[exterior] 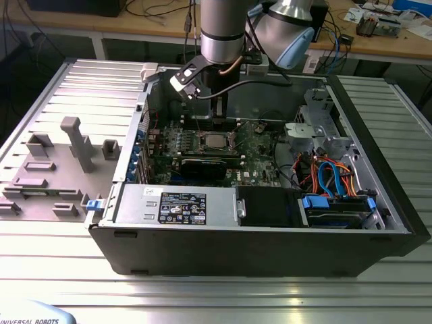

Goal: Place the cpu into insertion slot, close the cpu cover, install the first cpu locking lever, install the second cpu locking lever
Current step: 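Close the cpu cover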

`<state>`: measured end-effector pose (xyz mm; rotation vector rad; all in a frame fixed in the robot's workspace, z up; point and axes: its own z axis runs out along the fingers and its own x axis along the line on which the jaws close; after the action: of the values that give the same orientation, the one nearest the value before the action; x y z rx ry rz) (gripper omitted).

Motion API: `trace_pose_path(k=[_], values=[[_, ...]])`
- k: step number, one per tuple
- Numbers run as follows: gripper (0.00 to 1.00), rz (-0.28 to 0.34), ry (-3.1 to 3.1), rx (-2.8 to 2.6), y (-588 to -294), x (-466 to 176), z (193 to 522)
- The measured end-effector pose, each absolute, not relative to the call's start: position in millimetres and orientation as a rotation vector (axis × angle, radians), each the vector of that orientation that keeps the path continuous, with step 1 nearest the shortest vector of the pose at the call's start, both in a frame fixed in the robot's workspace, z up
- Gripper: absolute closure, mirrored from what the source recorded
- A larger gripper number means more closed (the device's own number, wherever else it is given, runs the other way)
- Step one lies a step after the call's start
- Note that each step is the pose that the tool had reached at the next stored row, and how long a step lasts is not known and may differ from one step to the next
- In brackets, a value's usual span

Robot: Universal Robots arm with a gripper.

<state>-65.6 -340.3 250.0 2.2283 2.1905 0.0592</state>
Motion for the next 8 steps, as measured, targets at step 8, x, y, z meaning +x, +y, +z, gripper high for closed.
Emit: trace_pose_path(k=[8], values=[[0.89, 0.036, 2.201, 2.239, -340.3, -58.6, 250.0]])
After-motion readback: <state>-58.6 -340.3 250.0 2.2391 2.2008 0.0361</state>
